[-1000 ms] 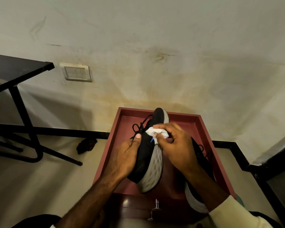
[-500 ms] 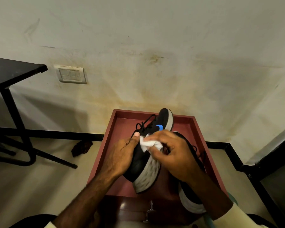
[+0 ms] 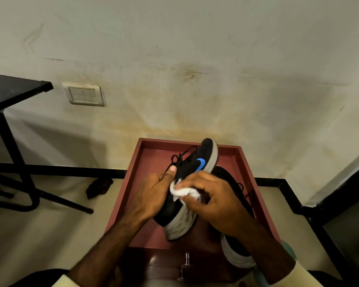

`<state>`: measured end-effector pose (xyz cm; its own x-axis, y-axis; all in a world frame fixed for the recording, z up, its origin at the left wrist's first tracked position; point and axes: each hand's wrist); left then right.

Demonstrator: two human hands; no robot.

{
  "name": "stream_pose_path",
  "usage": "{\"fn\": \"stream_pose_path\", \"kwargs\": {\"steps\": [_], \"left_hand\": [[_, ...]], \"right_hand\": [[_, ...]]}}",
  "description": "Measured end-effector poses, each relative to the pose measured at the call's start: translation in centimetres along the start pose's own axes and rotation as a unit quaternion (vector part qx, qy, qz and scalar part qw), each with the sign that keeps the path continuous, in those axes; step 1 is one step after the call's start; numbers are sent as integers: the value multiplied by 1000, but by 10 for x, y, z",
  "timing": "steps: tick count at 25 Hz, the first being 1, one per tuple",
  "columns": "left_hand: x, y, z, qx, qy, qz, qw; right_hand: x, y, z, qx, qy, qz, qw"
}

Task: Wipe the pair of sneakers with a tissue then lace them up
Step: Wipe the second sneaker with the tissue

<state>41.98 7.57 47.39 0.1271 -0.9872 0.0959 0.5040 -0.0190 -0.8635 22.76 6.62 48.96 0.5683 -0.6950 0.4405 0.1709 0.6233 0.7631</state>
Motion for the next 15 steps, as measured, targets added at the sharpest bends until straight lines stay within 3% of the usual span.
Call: {"fn": "stream_pose_path", "kwargs": {"steps": [2, 5, 6, 7, 11, 12, 15], "left_hand": [[6, 3, 4, -13, -22, 2, 1000], [11, 4, 8, -8, -17, -3, 1000], [11, 4, 8, -3, -13, -5, 1000], [11, 4, 9, 3, -11, -6, 1000], [10, 2, 13, 15, -36, -5, 999], [10, 2, 14, 13, -39, -5, 999], [9, 1, 13, 5, -17, -11, 1000]], "right_hand": [[0, -3, 0, -6, 30, 18, 999], [8, -17, 14, -70, -142, -72, 985], [6, -18, 17, -75, -162, -93, 980], [4, -18, 16, -62, -141, -86, 984], [-7, 1, 6, 26, 116, -7, 993], [-6, 1, 8, 22, 123, -1, 992], [4, -12, 16, -53, -57, -46, 996]]}}
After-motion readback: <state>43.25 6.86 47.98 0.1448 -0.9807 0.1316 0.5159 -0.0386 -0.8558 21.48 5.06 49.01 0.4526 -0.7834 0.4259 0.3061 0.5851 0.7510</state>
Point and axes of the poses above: each hand's wrist, its own x-axis towards the middle knuckle, its own z-axis out of the back of the hand, y = z × x, and after that the axes turned 7 degrees about x, right-handed
